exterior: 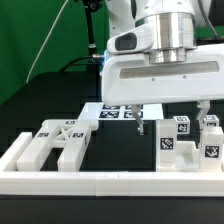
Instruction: Assemble chair
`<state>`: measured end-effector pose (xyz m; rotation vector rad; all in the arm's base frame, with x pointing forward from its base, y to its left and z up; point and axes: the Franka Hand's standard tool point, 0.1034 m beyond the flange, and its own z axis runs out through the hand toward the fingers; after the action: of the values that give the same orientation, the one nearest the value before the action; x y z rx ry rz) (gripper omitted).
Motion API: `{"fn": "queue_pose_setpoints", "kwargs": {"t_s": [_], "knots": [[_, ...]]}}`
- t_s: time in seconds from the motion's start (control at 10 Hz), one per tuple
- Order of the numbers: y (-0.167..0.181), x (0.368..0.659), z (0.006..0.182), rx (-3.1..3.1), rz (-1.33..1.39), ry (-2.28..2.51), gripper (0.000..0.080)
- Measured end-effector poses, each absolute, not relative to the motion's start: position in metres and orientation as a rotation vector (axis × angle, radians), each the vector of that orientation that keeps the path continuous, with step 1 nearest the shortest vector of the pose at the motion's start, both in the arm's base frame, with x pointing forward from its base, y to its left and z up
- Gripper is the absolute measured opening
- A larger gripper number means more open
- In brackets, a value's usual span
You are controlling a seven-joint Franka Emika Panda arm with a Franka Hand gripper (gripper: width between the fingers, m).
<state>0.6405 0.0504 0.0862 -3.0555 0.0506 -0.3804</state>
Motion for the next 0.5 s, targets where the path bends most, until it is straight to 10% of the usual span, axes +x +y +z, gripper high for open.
{"fn": "queue_pose_setpoints", "kwargs": {"t_s": [0.5], "knots": [[0.043,0.629,0.0809,-3.056,-0.176,0.137,0.0639]]}}
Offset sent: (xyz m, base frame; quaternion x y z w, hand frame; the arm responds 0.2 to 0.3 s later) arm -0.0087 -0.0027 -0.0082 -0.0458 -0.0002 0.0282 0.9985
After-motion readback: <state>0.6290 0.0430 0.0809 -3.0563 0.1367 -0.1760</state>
